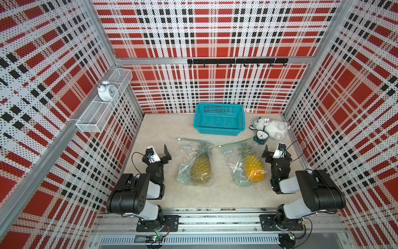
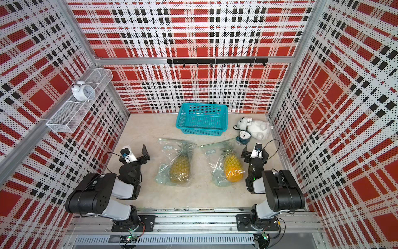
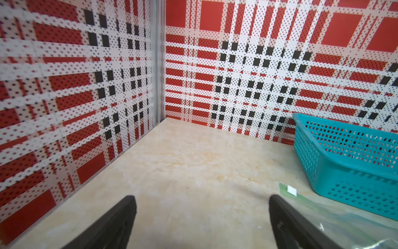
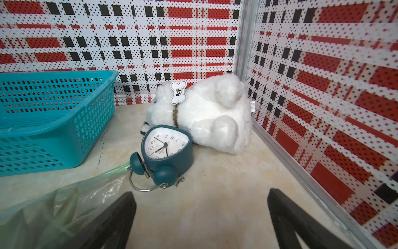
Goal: Open the zip-top bag and take out the pineapple
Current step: Adjust the zipper food storage bag at the center of the board.
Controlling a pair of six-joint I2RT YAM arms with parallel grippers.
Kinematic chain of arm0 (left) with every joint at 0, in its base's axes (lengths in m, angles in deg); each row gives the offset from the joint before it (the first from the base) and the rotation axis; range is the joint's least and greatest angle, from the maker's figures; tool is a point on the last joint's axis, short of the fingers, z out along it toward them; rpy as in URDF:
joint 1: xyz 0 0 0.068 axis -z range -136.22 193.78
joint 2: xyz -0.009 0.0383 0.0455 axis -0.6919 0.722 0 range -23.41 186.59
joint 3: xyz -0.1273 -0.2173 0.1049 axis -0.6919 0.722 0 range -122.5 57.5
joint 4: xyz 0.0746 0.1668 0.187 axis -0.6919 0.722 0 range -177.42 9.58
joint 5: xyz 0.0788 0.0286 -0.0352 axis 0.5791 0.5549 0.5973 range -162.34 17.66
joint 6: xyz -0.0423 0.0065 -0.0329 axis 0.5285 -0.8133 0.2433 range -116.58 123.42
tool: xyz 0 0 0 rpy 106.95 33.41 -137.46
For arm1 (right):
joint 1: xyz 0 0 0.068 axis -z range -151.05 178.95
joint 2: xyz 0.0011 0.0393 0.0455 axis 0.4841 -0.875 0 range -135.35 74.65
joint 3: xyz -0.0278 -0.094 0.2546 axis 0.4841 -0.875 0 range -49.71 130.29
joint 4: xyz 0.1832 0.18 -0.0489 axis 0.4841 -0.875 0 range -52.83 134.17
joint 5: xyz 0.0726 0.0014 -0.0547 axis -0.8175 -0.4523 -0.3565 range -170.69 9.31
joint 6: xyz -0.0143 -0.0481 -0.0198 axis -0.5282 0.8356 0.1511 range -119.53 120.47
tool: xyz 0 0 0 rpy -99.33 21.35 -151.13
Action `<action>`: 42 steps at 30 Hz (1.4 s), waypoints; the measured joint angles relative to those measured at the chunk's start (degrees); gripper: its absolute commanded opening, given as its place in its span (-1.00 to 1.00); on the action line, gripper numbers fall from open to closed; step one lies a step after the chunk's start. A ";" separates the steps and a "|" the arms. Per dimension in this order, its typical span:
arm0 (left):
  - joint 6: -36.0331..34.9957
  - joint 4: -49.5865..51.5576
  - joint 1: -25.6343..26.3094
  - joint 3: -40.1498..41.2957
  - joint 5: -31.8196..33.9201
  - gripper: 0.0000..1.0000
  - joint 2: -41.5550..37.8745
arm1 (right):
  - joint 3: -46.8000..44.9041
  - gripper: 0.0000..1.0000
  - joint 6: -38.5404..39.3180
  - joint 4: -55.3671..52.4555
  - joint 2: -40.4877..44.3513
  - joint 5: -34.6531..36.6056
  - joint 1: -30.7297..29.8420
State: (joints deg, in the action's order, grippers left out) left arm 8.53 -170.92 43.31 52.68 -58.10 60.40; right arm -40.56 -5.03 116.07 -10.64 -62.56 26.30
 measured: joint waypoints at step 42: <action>29.07 49.31 -1.09 -32.83 -43.36 -0.12 13.44 | 28.96 1.00 -10.29 -73.40 21.75 -20.74 -0.24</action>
State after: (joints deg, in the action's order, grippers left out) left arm 37.60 -121.61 42.22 19.85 -101.46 73.85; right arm -11.60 -15.32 42.67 11.10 -83.31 26.06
